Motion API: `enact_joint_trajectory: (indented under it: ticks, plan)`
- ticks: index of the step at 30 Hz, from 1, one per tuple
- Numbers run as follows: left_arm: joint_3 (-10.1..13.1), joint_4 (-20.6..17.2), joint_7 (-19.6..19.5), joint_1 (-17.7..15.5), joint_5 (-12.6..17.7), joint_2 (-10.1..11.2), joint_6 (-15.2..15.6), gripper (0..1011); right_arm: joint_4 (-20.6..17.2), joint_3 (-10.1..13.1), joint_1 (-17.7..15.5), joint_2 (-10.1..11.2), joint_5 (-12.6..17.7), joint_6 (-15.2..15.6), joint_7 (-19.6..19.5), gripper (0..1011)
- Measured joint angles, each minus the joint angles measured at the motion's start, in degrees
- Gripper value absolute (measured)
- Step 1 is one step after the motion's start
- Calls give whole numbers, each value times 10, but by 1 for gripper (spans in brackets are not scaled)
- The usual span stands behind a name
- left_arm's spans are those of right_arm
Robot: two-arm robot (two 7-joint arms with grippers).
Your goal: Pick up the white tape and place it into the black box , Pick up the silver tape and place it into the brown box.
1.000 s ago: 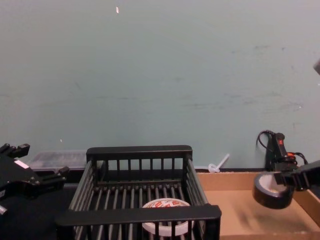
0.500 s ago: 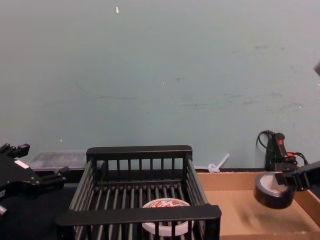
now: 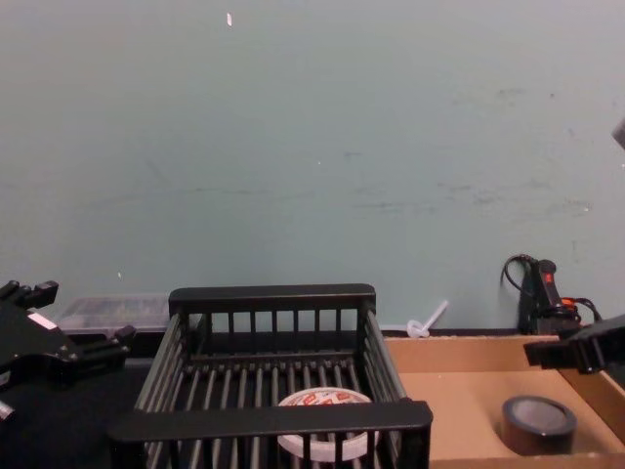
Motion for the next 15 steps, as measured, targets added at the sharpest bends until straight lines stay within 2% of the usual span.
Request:
enact_joint_trajectory:
  ticks: [6,7,8,12,13,15]
  plan:
    - [0,0,0,0,0,0,0,1001,0,0,0,0,0,0,0,632]
    - [0,0,0,0,0,0,0,1001,0,0,0,0,0,0,0,632]
    - [0,0,0,0,0,0,0,1001,-1,0,0,0,0,0,0,692]
    - [0,0,0,0,0,0,0,1001,-1,0,0,0,0,0,1,825]
    - [0,0,0,0,0,0,0,1001,-1,0,0,0,0,0,1,825]
    - [0,0,0,0,0,0,0,1001,-1,0,0,0,0,0,1,891]
